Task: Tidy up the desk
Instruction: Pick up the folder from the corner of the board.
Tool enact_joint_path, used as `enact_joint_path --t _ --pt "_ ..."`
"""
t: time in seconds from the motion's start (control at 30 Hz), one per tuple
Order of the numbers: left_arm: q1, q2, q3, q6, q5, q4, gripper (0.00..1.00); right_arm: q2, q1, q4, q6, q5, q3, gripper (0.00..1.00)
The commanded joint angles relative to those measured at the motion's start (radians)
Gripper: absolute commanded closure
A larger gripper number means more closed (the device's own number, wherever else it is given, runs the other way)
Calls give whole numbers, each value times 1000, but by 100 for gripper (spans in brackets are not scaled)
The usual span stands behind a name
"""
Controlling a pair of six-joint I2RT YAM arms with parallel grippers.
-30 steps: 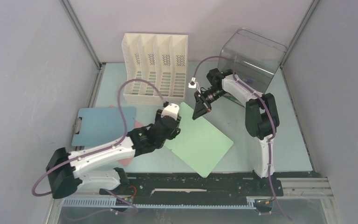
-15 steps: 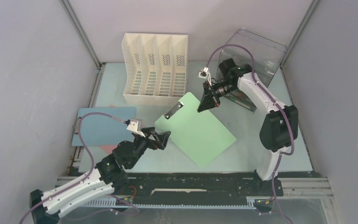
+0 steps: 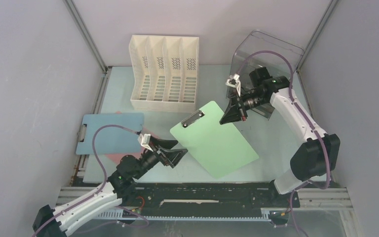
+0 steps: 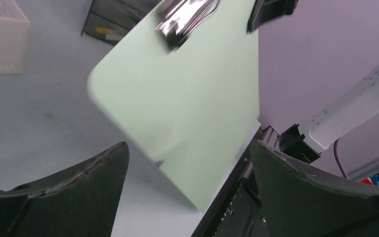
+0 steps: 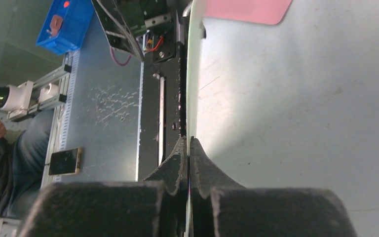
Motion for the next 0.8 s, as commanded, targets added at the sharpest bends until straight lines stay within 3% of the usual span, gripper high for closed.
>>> enact_joint_path --t 0.0,0.27,0.67,0.77 --pt "7 19 -53 -41 69 159 0 -54 -48 14 6 -105 7 100" --pt "7 27 -118 -26 64 231 0 -80 -77 1 -11 -148 7 100" --pt "10 350 -33 0 165 448 0 -79 -79 -49 -71 -202 8 100" --pt "19 430 -19 5 217 527 7 -77 -79 -57 -83 -209 8 100"
